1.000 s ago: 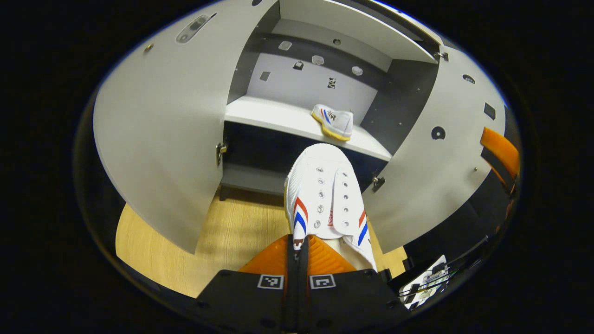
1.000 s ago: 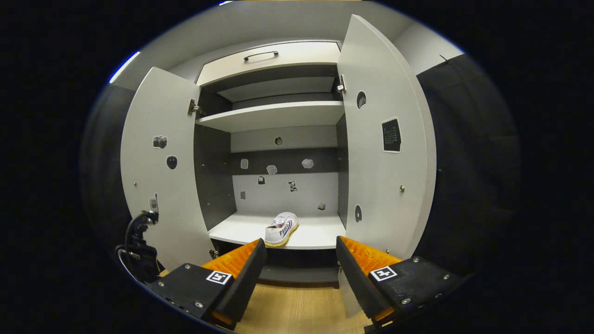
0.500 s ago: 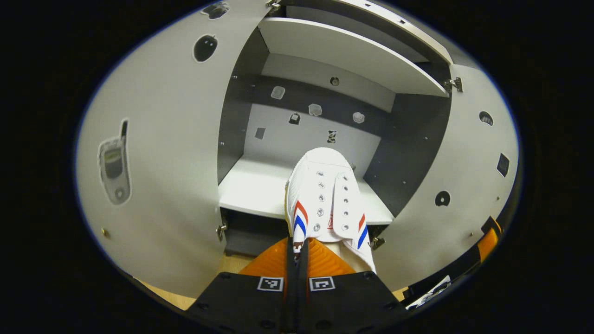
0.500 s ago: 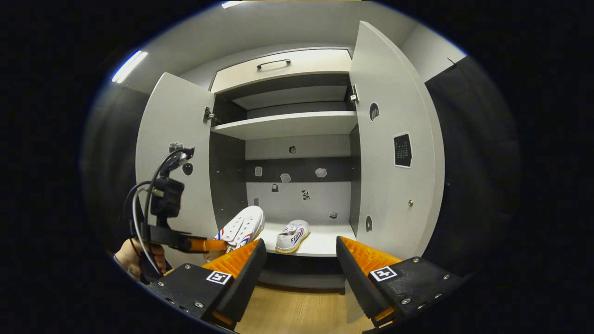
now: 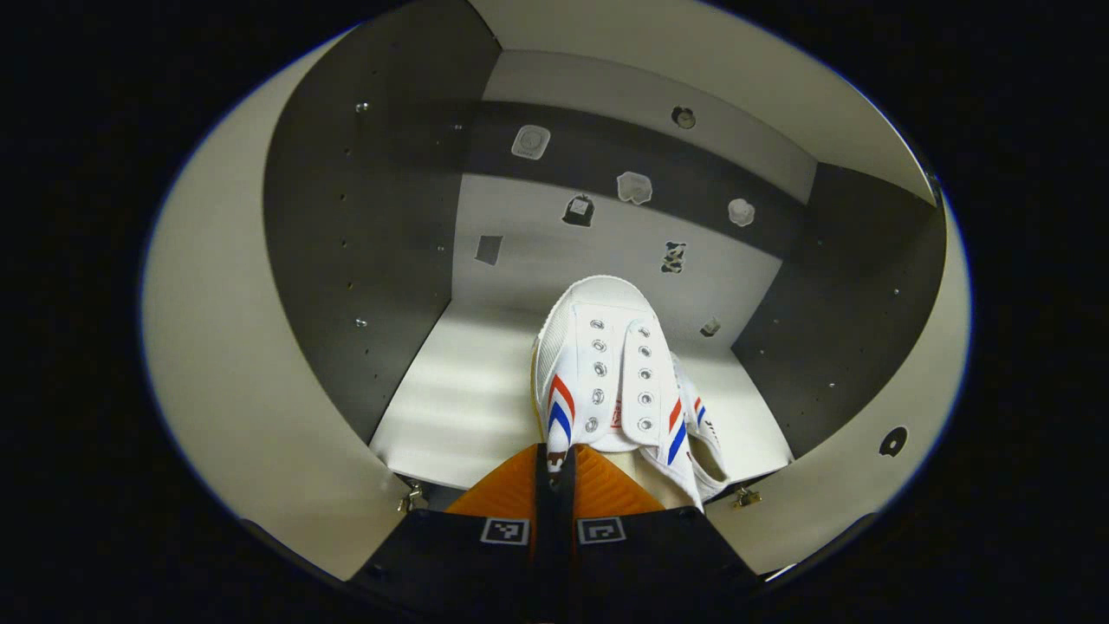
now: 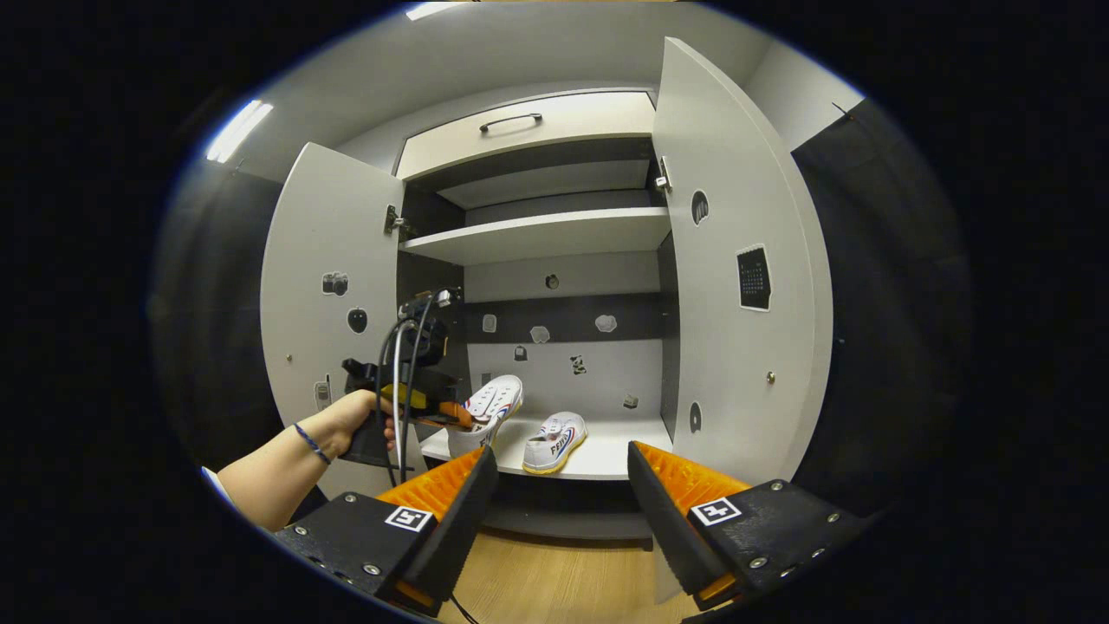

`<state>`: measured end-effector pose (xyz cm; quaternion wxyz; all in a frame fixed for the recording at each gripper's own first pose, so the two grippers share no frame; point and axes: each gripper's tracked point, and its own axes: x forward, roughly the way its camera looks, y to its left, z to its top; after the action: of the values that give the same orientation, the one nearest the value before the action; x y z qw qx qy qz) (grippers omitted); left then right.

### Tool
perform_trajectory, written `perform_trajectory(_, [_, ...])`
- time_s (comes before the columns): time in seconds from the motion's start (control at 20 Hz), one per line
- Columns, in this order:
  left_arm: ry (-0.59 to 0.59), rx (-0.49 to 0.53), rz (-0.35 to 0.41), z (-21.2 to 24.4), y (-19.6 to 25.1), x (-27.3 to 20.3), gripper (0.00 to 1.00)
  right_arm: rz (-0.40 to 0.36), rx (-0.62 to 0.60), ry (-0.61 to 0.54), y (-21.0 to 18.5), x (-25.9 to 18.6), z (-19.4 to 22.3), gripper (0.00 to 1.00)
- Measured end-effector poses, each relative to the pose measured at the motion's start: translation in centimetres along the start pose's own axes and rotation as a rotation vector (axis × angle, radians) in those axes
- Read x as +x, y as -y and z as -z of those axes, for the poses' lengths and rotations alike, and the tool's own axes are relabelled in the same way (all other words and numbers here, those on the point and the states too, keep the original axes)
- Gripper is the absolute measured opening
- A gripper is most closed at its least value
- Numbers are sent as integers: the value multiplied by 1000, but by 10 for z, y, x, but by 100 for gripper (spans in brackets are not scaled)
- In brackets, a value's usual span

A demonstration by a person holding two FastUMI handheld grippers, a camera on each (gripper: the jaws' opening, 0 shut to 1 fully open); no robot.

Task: Grab one shoe with the right hand and put it into the shoe cabinet, grab the other shoe with the left hand and put it into the shoe cabinet; then close the right door with the right hand and the left door with the left hand.

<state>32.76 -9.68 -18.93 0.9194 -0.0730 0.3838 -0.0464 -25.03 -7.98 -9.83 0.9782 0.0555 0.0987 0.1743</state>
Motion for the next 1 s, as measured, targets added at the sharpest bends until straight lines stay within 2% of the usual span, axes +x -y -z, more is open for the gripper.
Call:
perform_trajectory(0.1, [-33, 5, -34, 2, -7, 24, 6, -7, 16, 0, -3, -1, 0, 93])
perform_trajectory(0.35, [-109, -34, -22, 15, -5, 62, 6, 12, 18, -24, -1, -1, 12, 93])
perform_trajectory(0.55, [-122, -17, -15, 10, 0, 76, 6, 16, 33, -45, -1, 1, 19, 93])
perform_trajectory(0.7, [-135, -2, -38, 14, -3, 80, 7, 21, 35, -41, 1, 2, 19, 93])
perform_trajectory(0.75, [-114, -17, -9, 10, 4, 79, 10, 26, 35, -41, 2, 2, 19, 93])
perform_trajectory(0.9, [-80, 5, -54, 5, 1, 72, 50, 33, 44, -38, 3, 1, 20, 92])
perform_trajectory(0.95, [-56, 34, -76, 0, -2, 65, 53, 34, 49, -39, 3, 2, 20, 93])
perform_trajectory(1.0, [-19, 50, -81, -8, -2, 57, 71, 31, 50, -44, 2, 1, 22, 93])
